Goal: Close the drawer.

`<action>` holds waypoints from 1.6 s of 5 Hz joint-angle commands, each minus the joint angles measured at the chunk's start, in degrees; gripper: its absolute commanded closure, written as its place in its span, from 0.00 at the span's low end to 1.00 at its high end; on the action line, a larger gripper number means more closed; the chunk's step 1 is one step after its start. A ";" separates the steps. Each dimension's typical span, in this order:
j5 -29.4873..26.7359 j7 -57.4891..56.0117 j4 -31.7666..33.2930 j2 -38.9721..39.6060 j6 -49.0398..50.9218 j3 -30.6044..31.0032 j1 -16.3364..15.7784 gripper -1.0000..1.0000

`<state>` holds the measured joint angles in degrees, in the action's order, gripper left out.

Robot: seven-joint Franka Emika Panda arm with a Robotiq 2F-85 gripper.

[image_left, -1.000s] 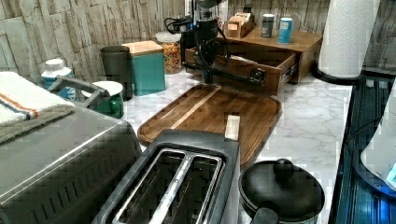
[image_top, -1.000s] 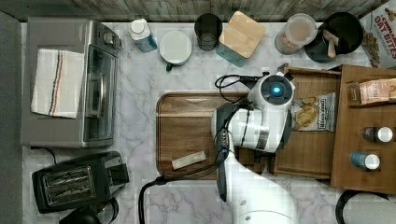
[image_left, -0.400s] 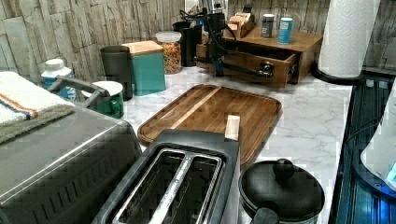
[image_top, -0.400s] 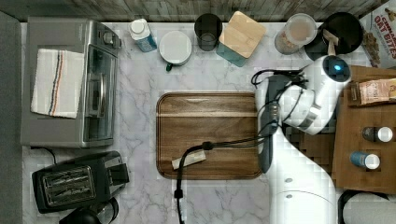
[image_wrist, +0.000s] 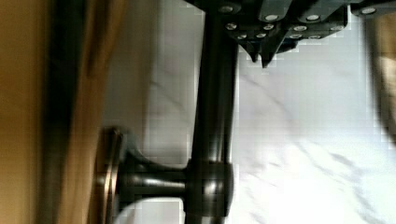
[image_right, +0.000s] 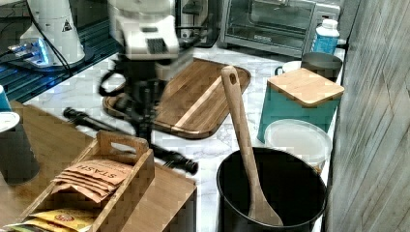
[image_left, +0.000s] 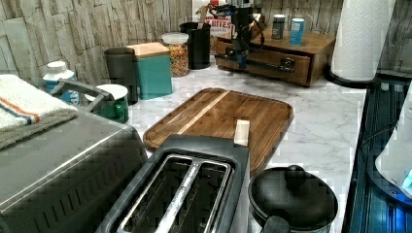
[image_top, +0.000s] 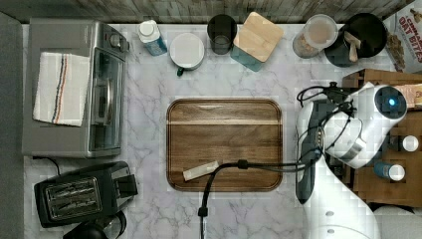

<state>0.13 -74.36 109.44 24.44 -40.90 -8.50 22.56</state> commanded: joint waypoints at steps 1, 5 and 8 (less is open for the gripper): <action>3.08 3.15 0.18 -2.45 -7.39 -7.96 4.71 1.00; -2.28 -3.66 0.21 -2.41 -6.65 -5.91 6.54 1.00; -2.43 -3.74 0.21 -2.39 -6.63 -6.17 6.29 1.00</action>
